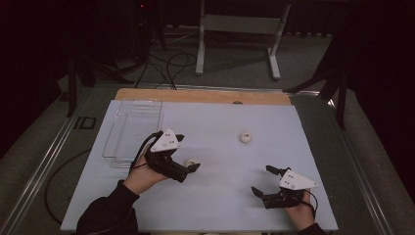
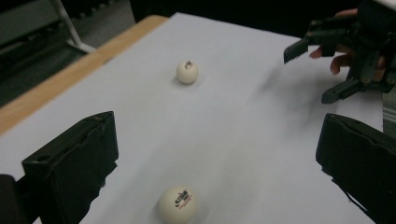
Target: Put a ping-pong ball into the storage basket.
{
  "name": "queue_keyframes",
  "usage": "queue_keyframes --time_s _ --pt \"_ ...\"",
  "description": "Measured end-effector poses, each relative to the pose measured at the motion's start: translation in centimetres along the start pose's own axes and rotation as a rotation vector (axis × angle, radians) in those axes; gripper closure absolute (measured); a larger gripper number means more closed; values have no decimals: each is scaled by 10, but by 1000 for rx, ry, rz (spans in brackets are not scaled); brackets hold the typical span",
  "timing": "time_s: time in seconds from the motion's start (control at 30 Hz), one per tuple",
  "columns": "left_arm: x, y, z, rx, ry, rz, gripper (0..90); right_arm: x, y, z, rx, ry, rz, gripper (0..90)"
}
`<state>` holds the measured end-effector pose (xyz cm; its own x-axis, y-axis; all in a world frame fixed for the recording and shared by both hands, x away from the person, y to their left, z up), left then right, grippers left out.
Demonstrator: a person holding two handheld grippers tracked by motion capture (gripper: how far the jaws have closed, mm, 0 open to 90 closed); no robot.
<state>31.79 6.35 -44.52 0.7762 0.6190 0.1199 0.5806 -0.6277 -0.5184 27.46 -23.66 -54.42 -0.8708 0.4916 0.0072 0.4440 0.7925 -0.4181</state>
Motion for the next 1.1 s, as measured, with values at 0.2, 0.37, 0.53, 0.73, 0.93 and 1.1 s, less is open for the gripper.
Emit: queue_keyframes --time_s 0.2,0.37,0.53,0.73,0.93,1.1 --pt "-1 19 9 42 -8 3 4 0 0 0 0 -1 -3 95" --pt "0 30 17 80 -13 -11 4 0 0 0 1 -1 -5 95" --pt "1 47 33 142 -27 -21 16 1 1 1 4 1 -11 95" --pt "2 56 42 166 -28 -36 33 1 1 1 6 0 -13 95" --pt "4 65 55 233 -34 -52 74 1 1 1 6 1 -13 95" --pt "5 70 64 289 -36 -58 133 1 1 1 7 1 -14 95"
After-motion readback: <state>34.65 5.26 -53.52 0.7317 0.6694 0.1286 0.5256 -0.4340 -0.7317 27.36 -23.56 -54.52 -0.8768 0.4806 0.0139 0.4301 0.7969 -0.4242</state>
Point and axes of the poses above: each handheld gripper's, and its own axes: y roughly forward along the jaws, z roughly out of its underside, x roughly to its left, the point moved 6 cm from there along y, roughly forward along the jaws, and after that the axes turned 11 degrees about -z, right-handed, at the moved point
